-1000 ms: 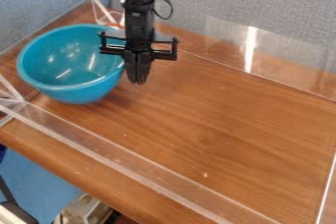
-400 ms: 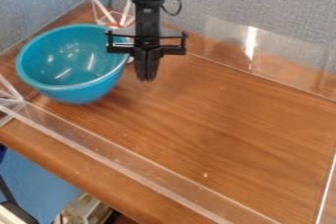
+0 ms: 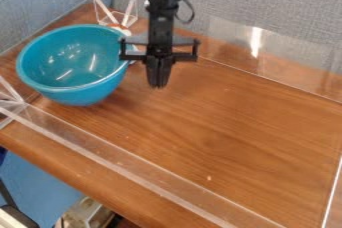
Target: Put the mushroom in the blue bowl
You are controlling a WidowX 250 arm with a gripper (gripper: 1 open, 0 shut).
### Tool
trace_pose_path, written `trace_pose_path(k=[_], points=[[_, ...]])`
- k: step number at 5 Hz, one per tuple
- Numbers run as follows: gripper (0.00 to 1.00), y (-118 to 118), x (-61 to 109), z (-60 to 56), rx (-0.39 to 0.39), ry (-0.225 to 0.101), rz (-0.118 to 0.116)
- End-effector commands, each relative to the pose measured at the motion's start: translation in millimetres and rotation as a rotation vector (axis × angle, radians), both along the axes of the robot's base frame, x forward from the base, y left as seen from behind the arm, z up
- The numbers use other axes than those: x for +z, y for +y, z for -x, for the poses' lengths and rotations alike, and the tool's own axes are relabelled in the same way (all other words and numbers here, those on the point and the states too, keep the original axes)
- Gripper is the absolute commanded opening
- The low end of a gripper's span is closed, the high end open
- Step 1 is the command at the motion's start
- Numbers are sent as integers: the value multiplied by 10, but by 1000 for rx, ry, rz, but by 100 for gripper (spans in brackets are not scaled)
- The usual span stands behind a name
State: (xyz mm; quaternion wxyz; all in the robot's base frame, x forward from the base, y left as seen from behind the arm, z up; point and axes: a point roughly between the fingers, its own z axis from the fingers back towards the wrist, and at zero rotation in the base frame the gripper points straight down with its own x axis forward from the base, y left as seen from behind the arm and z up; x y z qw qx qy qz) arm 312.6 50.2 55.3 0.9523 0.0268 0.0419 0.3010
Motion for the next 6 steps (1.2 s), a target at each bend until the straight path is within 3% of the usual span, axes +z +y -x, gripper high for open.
trace_pose_path(k=[1,2,3,4,5,6], points=[[0,-83,157,61,-47,-54,-28],[0,-50,136,94,-55,-54,-43],[100,7,167,104,-38,-63,-69],[0,40,287,166,-46,-74,-95],[0,98,423,240,-70,-87,-116],[0,134,388,335,-65,-77,-123]])
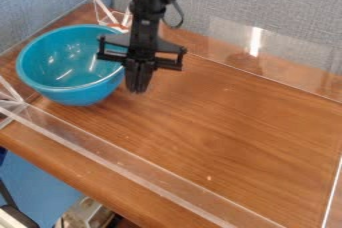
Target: Put the mushroom in the blue bowl
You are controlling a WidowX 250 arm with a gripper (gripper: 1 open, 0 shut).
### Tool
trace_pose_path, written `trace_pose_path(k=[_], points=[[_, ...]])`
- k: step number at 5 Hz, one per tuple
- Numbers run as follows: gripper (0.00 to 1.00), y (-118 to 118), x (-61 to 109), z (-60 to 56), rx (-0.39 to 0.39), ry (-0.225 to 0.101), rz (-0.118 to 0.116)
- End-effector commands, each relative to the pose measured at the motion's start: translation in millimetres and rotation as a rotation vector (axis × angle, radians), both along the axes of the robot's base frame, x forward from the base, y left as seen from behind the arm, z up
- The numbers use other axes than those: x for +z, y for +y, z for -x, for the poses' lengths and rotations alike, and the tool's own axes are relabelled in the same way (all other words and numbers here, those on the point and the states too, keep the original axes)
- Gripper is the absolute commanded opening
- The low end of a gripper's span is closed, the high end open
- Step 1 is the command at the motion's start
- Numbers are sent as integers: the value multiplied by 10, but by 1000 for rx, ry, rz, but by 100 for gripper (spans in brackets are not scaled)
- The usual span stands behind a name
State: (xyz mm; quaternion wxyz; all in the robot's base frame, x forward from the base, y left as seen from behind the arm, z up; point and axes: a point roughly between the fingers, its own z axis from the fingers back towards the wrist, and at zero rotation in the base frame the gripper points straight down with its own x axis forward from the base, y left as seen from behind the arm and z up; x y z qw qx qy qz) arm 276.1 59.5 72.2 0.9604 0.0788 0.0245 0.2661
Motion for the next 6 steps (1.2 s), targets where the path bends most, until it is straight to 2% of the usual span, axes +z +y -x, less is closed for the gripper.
trace_pose_path(k=[1,2,3,5,6], points=[[0,-55,94,5,-31,-66,-10],[0,-120,-32,7,-75,-55,-1],[0,-51,-52,19,-43,-52,-3],[0,54,166,32,-61,-89,-5],[0,196,276,26,14,-107,-2]])
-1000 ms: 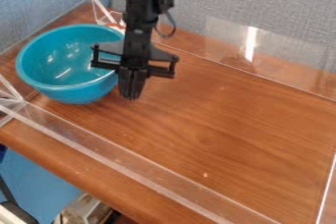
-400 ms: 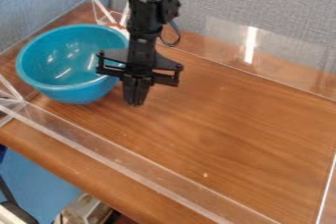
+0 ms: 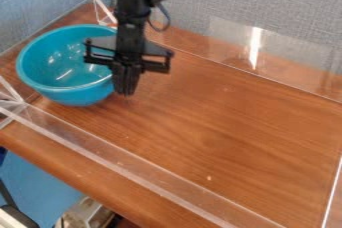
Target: Put the mushroom in the blue bowl
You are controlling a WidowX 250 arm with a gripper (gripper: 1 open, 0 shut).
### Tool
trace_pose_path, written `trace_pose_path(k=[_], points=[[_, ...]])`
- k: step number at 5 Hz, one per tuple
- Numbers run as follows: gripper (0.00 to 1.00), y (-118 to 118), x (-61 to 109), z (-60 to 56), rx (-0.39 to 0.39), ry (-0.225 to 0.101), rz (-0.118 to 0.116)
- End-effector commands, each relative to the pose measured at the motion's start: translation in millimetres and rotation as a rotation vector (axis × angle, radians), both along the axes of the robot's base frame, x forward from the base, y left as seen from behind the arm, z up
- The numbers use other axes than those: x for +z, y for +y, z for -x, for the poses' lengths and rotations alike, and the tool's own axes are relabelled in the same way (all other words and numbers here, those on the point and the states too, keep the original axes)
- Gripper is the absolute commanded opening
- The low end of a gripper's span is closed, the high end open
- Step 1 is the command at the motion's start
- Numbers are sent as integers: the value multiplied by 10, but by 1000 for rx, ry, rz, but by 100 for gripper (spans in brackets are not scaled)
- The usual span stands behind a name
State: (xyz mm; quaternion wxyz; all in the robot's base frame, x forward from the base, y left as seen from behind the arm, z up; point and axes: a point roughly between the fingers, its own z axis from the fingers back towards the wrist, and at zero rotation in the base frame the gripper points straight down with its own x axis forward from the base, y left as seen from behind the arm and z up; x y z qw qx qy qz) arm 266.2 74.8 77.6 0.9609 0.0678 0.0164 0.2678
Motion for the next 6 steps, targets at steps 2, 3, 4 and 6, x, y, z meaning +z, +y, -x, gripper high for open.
trace_pose_path(k=[2,3,4,6], points=[[0,376,121,-120,67,-66,-13],[0,361,93,-89,22,-61,-5],[0,344,78,-71,-27,-57,0],[0,507,-5,-78,122,-50,2]])
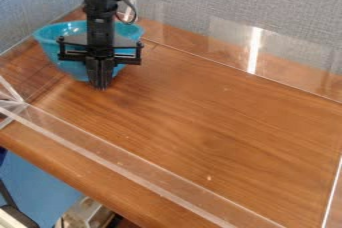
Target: Put the mushroom in the blue bowl
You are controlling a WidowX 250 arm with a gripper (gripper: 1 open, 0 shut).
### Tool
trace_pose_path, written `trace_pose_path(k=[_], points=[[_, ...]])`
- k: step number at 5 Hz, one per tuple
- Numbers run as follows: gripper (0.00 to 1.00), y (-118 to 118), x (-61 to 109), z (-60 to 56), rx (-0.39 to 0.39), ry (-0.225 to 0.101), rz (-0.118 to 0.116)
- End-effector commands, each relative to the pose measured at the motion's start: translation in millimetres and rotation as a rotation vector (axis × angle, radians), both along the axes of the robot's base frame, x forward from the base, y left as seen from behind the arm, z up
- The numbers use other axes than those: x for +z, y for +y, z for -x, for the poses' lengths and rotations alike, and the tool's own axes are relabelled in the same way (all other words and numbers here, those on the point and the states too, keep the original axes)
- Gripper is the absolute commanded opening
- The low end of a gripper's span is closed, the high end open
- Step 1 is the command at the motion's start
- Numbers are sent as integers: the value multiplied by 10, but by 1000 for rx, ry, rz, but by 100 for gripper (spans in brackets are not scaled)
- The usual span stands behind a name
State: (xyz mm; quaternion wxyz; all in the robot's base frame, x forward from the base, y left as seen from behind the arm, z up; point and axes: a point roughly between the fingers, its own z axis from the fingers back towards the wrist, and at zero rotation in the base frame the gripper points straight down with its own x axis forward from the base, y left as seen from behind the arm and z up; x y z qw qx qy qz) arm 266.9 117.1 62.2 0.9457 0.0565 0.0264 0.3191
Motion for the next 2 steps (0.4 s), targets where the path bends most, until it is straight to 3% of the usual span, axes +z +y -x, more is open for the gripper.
trace_pose_path(k=[1,2], points=[[0,217,196,-46,111,-51,-24],[0,337,230,22,205,-43,-25]])
